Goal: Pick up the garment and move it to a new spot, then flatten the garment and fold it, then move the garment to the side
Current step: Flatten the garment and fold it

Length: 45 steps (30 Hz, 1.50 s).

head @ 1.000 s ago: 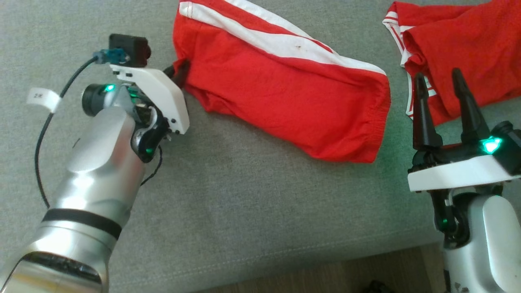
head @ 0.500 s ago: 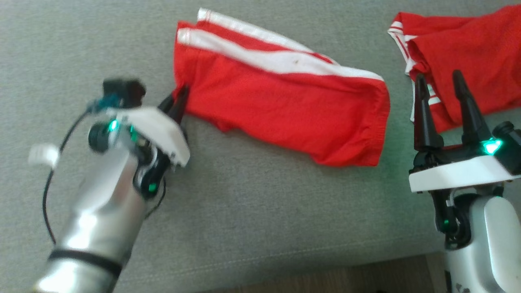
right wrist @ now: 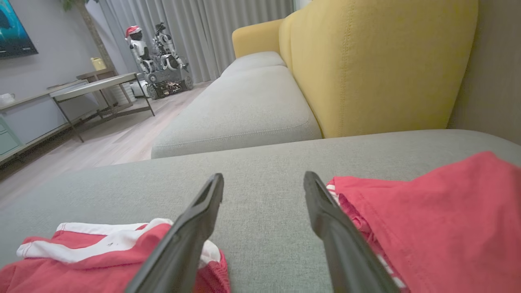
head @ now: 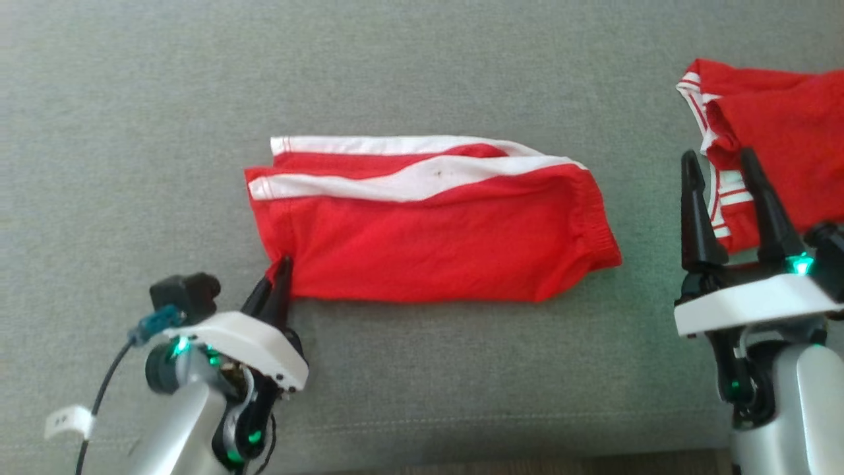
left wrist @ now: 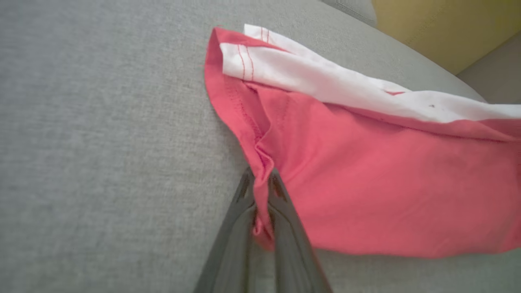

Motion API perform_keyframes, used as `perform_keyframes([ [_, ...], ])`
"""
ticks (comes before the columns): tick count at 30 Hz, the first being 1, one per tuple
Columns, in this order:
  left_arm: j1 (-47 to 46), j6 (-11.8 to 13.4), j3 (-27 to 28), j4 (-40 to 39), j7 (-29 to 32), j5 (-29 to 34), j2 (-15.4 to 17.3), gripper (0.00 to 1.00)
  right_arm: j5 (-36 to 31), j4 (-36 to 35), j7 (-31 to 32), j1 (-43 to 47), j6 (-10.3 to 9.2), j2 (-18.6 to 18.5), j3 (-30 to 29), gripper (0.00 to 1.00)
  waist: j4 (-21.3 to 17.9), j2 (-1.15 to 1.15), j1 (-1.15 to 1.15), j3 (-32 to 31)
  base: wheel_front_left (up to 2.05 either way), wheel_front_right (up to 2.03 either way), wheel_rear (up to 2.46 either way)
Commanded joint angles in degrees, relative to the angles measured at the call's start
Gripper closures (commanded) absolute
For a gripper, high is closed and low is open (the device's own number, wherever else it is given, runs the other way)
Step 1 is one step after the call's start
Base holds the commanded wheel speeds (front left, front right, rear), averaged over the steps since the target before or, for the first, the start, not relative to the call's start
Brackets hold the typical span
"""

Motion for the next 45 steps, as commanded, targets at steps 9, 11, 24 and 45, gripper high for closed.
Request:
perform_keyframes([
  [9, 1.04, 6.01, 3.73, -8.65, -4.59, 3.69, 3.17, 0.0, -2.25, -3.3, 1.16, 0.36, -0.04, -0.14, 1.22, 0.0, 0.3, 0.0, 0.0, -1.97, 0.0, 0.0, 0.0],
  [11, 0.6, 7.53, 4.47, -9.82, -7.12, 5.99, 3.57, 0.0, -2.92, -3.38, 1.19, 0.53, -0.04, -0.2, 1.05, 0.0, 0.37, 0.0, 0.0, -2.65, 0.0, 0.0, 0.0],
  [24, 4.72, 9.75, 7.55, -18.07, -9.9, 15.28, 6.07, 0.0, -5.46, -3.61, 2.39, 3.4, -0.04, -1.26, 3.08, 0.0, -0.21, 0.0, 0.0, -7.89, 0.0, 0.0, 0.0],
  [45, 5.73, 10.12, 6.75, -20.47, -7.28, 14.31, 7.1, 0.0, -4.01, -3.27, 3.71, 3.5, -0.04, -1.19, 3.92, 0.0, 0.86, 0.0, 0.0, -7.38, 0.0, 0.0, 0.0],
])
